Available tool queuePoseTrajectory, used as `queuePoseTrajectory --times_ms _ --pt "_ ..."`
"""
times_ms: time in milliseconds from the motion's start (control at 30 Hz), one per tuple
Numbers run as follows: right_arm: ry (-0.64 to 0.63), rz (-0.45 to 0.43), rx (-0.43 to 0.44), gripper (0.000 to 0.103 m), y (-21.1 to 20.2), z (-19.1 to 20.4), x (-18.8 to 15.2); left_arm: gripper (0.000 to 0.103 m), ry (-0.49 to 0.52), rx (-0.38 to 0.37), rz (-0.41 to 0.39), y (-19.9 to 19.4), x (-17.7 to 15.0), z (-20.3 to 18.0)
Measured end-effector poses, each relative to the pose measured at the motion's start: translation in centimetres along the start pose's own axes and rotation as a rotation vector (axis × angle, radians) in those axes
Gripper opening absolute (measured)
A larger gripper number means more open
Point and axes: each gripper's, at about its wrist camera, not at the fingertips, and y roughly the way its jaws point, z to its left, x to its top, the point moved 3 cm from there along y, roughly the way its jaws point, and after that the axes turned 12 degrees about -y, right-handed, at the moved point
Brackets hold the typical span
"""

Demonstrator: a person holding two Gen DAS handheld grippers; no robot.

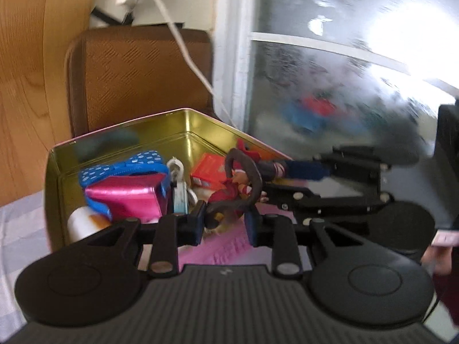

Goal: Organize rigid objects
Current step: 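Carry the figurine into the pink tin with both grippers and open them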

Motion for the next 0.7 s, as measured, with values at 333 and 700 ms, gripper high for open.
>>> queuePoseTrajectory --times_ms 333,700 --pt "0.190 0.065 -0.069 0.044 3.8 -2.8 -2.3 0.061 -0.110 0.194 -0.029 -1.1 -0.5 1.8" --pt "0.374 -0.059 -0.025 0.050 -2.2 1.8 -2.0 0.073 -0.189 0.359 -0.065 -8.0 -4.4 5.0"
